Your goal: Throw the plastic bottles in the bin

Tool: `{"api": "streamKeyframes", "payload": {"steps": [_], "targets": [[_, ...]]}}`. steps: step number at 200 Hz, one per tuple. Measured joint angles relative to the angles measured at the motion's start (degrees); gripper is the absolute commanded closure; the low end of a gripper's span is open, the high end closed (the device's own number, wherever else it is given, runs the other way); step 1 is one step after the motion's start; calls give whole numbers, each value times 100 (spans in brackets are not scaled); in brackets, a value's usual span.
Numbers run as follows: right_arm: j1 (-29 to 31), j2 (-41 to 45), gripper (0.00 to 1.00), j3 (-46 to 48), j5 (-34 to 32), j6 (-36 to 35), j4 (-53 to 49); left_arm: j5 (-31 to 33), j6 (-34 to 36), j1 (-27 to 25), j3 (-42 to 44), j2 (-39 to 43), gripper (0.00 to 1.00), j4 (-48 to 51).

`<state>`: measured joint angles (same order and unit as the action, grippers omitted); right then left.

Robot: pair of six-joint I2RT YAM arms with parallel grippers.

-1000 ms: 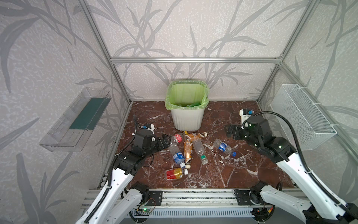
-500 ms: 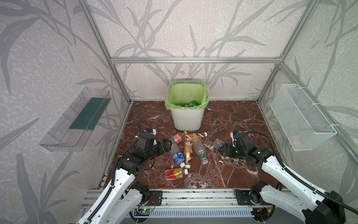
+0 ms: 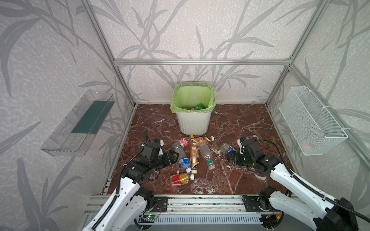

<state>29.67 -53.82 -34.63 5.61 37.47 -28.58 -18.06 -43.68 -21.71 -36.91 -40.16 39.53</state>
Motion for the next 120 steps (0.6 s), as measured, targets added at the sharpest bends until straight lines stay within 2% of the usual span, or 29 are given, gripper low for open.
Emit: {"api": "streamKeyframes", "payload": {"steps": [24, 54, 120], "targets": [[0, 149, 14, 50, -2, 48, 52, -48, 20, -164, 17, 0, 15, 74], [0, 243, 14, 144, -2, 114, 66, 11, 17, -610, 133, -22, 16, 92], [0, 267, 15, 144, 2, 247, 138, 660, 195, -1766, 68, -603, 16, 236]]}}
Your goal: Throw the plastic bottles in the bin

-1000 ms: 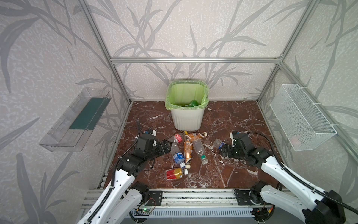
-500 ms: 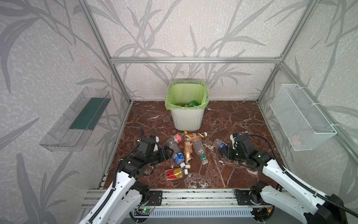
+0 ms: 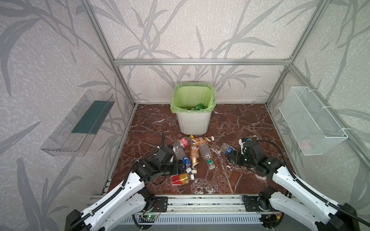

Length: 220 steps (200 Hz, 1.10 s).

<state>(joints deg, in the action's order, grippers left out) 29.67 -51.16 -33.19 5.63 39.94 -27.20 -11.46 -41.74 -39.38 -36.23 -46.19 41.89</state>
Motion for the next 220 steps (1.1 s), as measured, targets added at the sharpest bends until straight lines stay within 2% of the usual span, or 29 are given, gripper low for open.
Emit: {"api": "streamKeyframes", "payload": {"steps": [63, 97, 164, 220], "targets": [[0, 170, 15, 4, -48, 50, -7, 960, 267, -916, -498, -898, 9, 348], [0, 299, 15, 81, -74, 59, -9, 1320, 363, -1248, -645, -1390, 5, 557], [0, 179, 14, 140, -109, 55, 11, 1628, 413, -1873, -798, -2033, 2, 769], [0, 98, 14, 208, -105, 55, 48, 1692, 260, -2076, -798, -2168, 1, 835]]}}
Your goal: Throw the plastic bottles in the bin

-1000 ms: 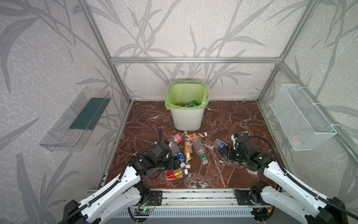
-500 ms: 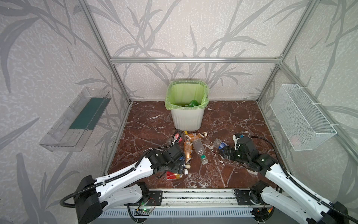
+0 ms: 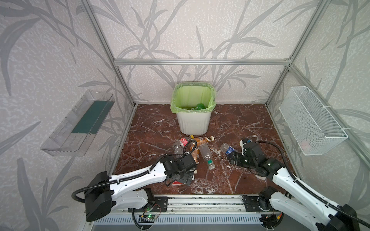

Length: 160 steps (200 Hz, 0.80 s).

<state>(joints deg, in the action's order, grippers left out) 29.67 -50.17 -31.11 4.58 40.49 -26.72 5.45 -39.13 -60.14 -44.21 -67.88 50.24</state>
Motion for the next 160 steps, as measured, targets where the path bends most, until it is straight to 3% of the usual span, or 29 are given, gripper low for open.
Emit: {"api": "streamKeyframes", "payload": {"steps": [115, 160], "targets": [[0, 282, 13, 164, -2, 4, 9, 81, -597, -367, 4, -463, 3, 17], [0, 251, 13, 201, -2, 4, 13, 262, -977, -367, 7, -651, 9, 120]]}}
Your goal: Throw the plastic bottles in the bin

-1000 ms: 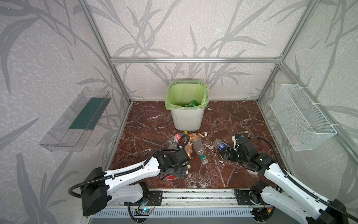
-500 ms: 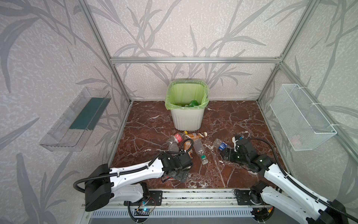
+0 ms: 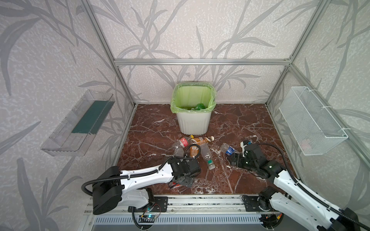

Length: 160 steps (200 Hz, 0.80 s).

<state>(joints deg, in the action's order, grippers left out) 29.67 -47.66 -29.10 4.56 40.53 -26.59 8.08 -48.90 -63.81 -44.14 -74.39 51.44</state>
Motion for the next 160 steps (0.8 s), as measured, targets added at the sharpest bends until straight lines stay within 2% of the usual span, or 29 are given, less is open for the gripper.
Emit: {"api": "streamKeyframes", "payload": {"steps": [96, 160], "targets": [[0, -68, 10, 2, 0, 7, 24, 225, -632, 4, 15, -315, 10, 125], [0, -131, 7, 2, 0, 15, 26, 155, -743, 116, 203, 131, 3, 83]]}}
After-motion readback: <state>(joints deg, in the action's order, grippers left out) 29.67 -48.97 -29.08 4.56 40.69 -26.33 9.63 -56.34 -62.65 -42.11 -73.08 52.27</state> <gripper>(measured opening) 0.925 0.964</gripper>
